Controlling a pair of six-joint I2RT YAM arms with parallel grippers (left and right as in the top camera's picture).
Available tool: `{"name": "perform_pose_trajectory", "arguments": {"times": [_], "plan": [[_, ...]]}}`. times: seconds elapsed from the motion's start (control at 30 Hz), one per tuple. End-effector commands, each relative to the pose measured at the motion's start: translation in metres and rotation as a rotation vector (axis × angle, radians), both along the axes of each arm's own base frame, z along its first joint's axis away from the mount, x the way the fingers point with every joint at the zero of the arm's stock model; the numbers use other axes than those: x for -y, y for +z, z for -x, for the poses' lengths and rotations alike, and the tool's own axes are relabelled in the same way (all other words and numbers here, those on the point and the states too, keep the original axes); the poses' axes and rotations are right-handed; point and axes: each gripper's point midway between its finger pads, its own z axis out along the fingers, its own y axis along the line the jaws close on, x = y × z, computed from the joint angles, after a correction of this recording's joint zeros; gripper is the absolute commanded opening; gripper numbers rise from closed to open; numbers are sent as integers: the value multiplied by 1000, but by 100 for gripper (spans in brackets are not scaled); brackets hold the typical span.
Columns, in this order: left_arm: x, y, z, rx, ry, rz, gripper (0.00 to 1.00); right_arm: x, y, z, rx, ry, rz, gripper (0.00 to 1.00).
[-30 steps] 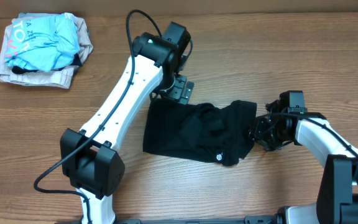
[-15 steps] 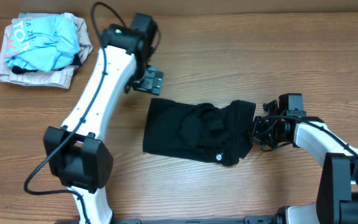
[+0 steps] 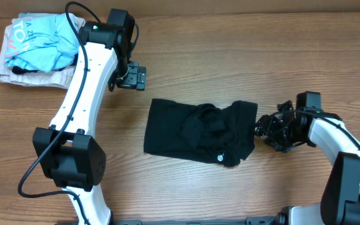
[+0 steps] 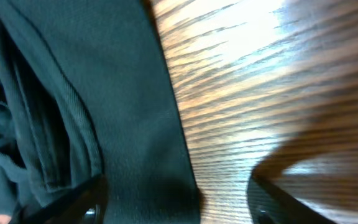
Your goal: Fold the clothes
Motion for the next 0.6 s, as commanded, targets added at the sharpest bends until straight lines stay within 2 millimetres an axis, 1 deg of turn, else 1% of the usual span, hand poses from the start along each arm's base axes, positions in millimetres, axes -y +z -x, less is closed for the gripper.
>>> {"name": "perform_pose_trajectory", "arguments": {"times": [0.0,0.07,0.23,0.4,0.47,0.5,0.57], "plan": [[0,6,-5,24,-8,6,100,-10,-6,-2,8,93,63,82],[0,6,-5,21,-8,5,100,-15,-9,0,1,114,94,87],[-1,6,-4,16,-8,4,100,-24,-14,0,0,149,172,87],[-1,5,-3,13,-8,4,100,-24,-36,8,-69,149,321,86],[-1,5,-2,7,-8,3,100,-22,-45,12,-107,132,364,80],[-1,5,-1,4,-8,2,100,-21,-47,13,-120,117,374,75],[-2,5,1,-3,-8,0,100,-18,-49,14,-135,88,382,62]]}}
